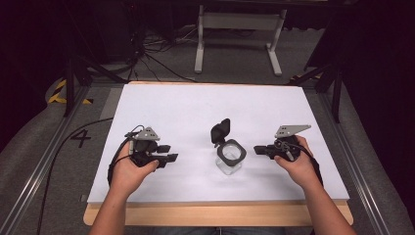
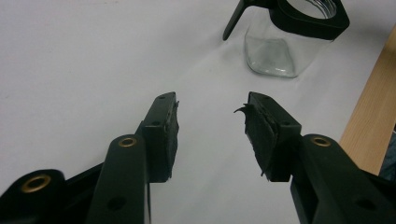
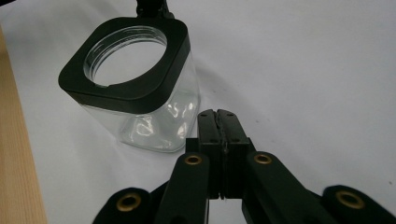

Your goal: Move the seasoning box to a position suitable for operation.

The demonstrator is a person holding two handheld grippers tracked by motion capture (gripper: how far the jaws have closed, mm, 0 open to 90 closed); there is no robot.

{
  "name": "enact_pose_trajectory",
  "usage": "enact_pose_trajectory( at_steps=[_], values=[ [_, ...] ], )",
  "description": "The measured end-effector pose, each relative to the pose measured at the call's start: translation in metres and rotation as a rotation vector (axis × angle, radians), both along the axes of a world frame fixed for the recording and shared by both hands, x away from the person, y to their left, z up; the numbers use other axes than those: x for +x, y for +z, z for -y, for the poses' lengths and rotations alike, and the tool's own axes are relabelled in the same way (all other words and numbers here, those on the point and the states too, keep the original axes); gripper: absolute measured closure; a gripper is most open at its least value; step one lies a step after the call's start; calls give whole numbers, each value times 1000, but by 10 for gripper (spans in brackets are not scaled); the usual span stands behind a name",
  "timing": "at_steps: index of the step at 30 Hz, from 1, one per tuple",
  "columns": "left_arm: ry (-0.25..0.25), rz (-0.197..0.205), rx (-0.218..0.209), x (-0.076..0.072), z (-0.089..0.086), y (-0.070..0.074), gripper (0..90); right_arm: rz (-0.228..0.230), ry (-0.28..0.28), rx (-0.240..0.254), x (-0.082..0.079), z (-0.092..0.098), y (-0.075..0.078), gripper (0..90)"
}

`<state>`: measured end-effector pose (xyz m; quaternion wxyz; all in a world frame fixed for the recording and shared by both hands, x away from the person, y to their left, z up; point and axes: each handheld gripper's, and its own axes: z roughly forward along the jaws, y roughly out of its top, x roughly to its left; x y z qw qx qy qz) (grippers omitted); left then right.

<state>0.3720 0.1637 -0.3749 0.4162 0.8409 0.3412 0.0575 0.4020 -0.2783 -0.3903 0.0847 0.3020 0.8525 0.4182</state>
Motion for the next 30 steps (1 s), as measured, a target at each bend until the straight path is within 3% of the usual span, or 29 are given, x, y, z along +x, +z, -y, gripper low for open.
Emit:
enact_pose_trajectory(
  at_steps=[10,14,30],
  values=[
    [33,9,15,-5,-9,2,511,3,33,-26,6,-13,-4,900],
    [18,14,18,-5,-5,2,495,21,20,-29,5,-15,-6,900],
    [-11,14,27,-3,3,-1,509,4,66,-50,7,-31,-20,900]
  ],
)
